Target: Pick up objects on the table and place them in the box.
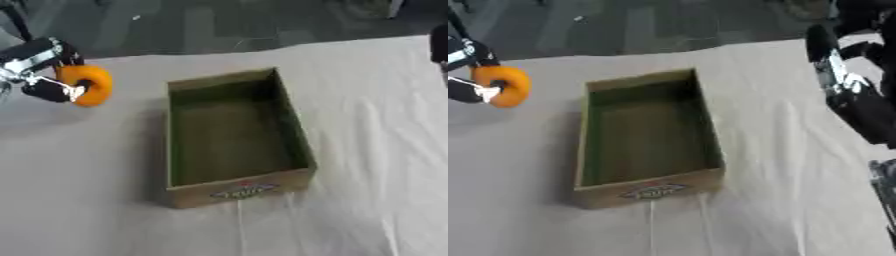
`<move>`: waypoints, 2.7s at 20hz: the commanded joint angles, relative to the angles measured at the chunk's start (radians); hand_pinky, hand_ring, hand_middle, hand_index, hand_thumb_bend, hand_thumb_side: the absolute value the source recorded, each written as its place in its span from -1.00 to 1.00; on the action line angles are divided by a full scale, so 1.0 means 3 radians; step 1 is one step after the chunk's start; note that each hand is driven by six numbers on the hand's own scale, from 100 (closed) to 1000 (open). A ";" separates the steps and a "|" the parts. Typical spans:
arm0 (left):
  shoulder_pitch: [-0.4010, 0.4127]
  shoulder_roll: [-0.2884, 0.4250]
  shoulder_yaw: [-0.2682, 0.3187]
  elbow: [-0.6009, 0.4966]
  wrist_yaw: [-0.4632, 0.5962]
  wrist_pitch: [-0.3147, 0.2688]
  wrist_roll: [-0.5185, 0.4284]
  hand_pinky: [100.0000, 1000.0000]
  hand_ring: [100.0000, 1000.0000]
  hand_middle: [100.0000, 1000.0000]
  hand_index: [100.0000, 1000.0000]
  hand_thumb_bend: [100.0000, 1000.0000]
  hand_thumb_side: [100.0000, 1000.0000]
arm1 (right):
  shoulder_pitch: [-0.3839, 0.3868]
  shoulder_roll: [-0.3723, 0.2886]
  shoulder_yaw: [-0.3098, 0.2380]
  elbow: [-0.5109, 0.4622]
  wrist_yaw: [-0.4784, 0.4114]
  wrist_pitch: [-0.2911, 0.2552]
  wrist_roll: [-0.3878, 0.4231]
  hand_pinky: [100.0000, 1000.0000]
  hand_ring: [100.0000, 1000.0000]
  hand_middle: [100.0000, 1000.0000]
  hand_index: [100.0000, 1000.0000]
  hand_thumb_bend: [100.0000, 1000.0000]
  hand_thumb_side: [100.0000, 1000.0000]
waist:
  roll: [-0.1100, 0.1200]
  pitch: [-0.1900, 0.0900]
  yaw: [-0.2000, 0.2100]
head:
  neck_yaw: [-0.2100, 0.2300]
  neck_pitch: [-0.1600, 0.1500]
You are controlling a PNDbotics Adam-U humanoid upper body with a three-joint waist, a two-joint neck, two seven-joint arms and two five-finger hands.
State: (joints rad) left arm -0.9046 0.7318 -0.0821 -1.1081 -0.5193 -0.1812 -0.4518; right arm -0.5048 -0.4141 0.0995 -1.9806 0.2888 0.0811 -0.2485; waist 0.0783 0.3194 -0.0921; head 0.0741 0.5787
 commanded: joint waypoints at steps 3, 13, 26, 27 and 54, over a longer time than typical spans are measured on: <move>-0.0051 0.0187 -0.0005 -0.0370 0.0278 0.0047 -0.0057 -0.01 0.06 -0.03 -0.14 -1.00 -1.00 | -0.0018 -0.0004 -0.0035 -0.0065 -0.0001 -0.0001 -0.0013 -0.03 0.61 -0.02 0.54 -0.33 0.38 | -0.0017 -0.0119 0.0015 | -0.0022 0.0026; -0.0201 0.0094 -0.0228 -0.1036 0.0538 0.0078 -0.0140 -0.04 0.02 -0.06 -0.18 -1.00 -0.99 | -0.0009 0.0054 -0.0028 -0.0065 0.0003 -0.0008 -0.0001 -0.03 0.61 -0.01 0.54 -0.34 0.37 | -0.0042 -0.0224 0.0016 | -0.0020 0.0079; -0.0511 -0.0480 -0.0455 -0.1033 0.0544 0.0093 -0.0374 -0.05 0.02 -0.03 -0.21 -1.00 -0.98 | -0.0042 0.0101 -0.0024 -0.0065 0.0007 -0.0028 0.0007 -0.02 0.61 -0.01 0.54 -0.35 0.37 | -0.0070 -0.0255 0.0002 | 0.0020 0.0119; -0.0527 -0.0540 -0.0466 -0.1026 0.0523 0.0086 -0.0389 -0.05 0.02 -0.03 -0.21 -1.00 -0.98 | -0.0047 0.0103 -0.0024 -0.0065 0.0007 -0.0030 0.0005 -0.02 0.61 -0.01 0.54 -0.35 0.37 | -0.0071 -0.0250 0.0001 | 0.0022 0.0120; -0.0385 -0.1513 -0.0646 -0.0507 -0.0869 -0.0388 -0.0050 -0.02 0.06 0.00 -0.19 -1.00 -1.00 | -0.0087 0.0142 -0.0011 -0.0065 -0.0027 -0.0059 -0.0023 -0.03 0.60 -0.01 0.54 -0.36 0.37 | -0.0028 -0.0140 -0.0037 | 0.0006 0.0130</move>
State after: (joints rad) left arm -1.0037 0.2725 -0.2755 -1.2587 -0.7694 -0.2873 -0.4669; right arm -0.5163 -0.3637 0.0999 -1.9806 0.2876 0.0656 -0.2531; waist 0.0730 0.2957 -0.1030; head 0.0728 0.6223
